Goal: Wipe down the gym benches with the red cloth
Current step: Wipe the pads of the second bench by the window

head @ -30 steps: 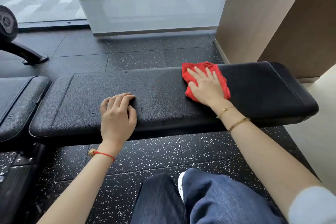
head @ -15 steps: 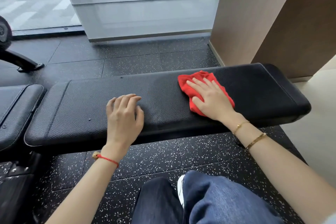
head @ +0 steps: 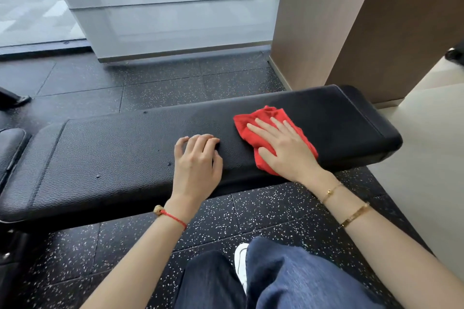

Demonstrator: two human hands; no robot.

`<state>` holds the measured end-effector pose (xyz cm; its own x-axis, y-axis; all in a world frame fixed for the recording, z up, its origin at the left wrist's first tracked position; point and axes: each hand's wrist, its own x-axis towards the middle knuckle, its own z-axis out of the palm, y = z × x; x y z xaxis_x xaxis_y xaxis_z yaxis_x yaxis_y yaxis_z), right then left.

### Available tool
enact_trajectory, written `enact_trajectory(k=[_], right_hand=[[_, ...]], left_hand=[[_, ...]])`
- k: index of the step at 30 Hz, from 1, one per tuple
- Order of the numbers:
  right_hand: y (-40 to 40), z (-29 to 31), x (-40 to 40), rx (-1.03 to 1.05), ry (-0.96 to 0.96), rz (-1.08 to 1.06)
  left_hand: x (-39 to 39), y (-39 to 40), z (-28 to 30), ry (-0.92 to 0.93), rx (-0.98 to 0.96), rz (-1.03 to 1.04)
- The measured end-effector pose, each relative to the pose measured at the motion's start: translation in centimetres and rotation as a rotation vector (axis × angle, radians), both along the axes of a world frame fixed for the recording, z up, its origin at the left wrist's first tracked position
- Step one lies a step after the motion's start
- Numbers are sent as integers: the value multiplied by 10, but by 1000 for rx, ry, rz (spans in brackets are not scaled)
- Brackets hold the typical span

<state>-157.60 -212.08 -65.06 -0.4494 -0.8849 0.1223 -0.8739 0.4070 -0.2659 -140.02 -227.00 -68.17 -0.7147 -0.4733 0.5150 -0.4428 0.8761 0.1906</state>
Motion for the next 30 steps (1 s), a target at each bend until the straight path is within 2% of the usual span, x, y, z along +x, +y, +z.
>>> enact_trajectory(k=[3,6,8,13,17,20,23,27,30], right_hand=[[6,-2,-32,31,1,-132],[-20,2,-67,95,-18,-321],[-45,6,-73,120,-52,-361],[-83,4,-20,78,-33,-94],[-56,4,5,29,-13,66],[-22,2,0,2,-16,71],[1,0,-32,18,-9,-73],[-14,3,-85,96,-14,-360],[-40,4,-84,105,-44,-345]], left_hand=[[-1,-1,0,1,-4,-9],[1,1,0,-7,-15,4],[1,2,-1,-9,-31,9],[-1,1,-1,-16,-30,30],[0,0,-1,-9,-15,20],[1,-1,-2,2,-9,18],[1,0,-3,8,-16,17],[1,2,-3,9,-19,24],[0,2,-2,15,-29,21]])
